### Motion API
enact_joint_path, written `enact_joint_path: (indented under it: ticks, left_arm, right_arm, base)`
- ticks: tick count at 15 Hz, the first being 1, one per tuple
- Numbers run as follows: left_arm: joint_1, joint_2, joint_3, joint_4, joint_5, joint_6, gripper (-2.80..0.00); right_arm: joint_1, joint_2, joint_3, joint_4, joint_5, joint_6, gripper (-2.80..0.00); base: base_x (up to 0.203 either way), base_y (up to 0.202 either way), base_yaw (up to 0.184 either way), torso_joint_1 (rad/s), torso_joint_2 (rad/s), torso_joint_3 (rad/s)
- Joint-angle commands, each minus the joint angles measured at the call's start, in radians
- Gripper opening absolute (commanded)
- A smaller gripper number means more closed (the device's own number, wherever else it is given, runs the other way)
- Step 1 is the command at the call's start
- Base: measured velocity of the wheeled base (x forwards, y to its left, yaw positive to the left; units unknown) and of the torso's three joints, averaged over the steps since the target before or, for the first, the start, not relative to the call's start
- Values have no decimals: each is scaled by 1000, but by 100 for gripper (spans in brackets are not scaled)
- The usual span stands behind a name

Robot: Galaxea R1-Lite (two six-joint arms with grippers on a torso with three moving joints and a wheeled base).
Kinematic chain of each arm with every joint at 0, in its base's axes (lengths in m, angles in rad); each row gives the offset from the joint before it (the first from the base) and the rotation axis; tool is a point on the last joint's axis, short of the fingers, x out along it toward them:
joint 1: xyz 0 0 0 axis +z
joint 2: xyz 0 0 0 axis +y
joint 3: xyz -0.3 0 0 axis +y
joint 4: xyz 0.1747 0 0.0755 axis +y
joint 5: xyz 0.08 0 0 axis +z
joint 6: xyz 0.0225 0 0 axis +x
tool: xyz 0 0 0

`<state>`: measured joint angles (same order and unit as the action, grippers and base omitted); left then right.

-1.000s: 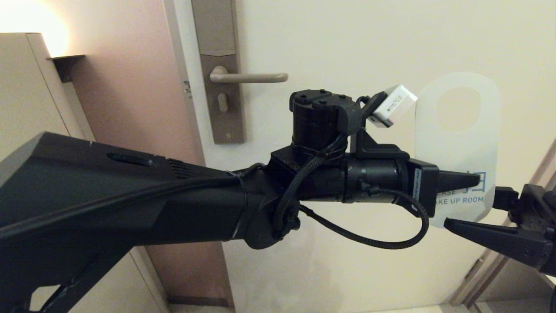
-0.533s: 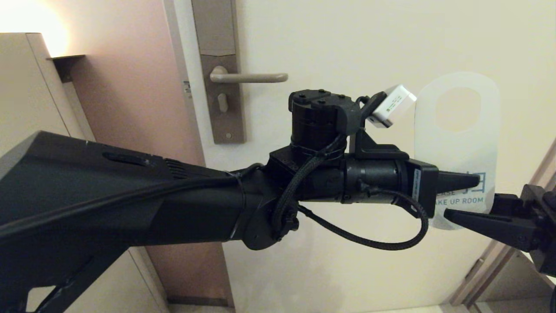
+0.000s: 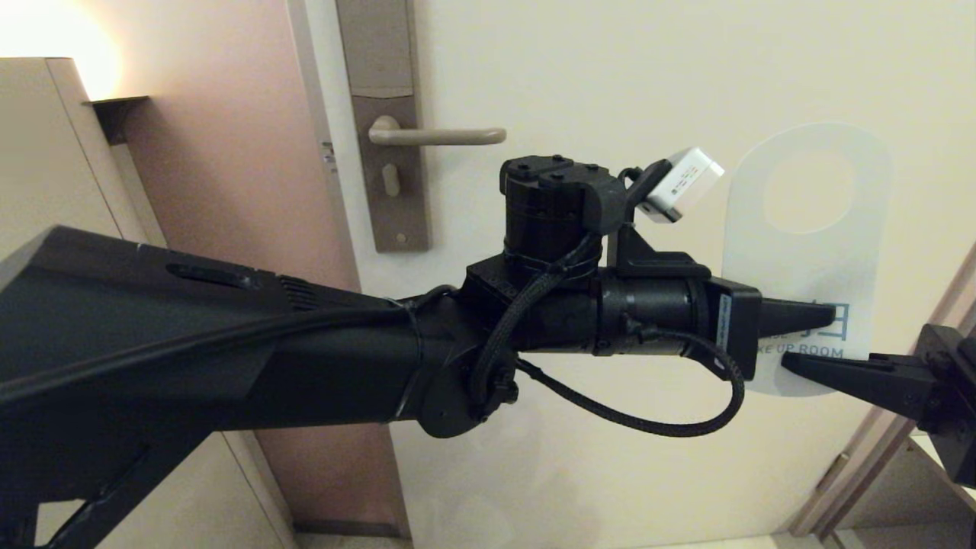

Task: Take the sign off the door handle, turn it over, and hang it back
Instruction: Hand it to the other hand

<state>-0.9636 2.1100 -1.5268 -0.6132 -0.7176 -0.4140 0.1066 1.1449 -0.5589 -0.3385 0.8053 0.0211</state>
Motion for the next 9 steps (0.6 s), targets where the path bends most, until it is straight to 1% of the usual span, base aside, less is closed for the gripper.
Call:
enact_joint_path:
  ticks: [1,5,6,7,9]
  left_arm:
    - [0,2,-1,-3,-5,-3,-280]
    - [0,1,-1,-3,-5,-3,-280]
    - [-1,1,0,-3,-4,-3,-121]
    - [0,2,0,-3,-3,-3,0]
    - [0,2,0,-3,-5,-5,0]
  right_arm:
    - [1,3,1,-2,3,0,-280]
    - [1,3,-1,-2,3,0,-280]
    - [0,4,-1,-2,3,0,-280]
    - [1,4,1,-2,3,0,-280]
    - [1,4,7,-2,3,-1,-280]
  base:
    - [0,0,0,0,0,0]
    - [0,0,0,0,0,0]
    - [0,0,0,0,0,0]
    - [0,0,0,0,0,0]
    - [0,0,0,0,0,0]
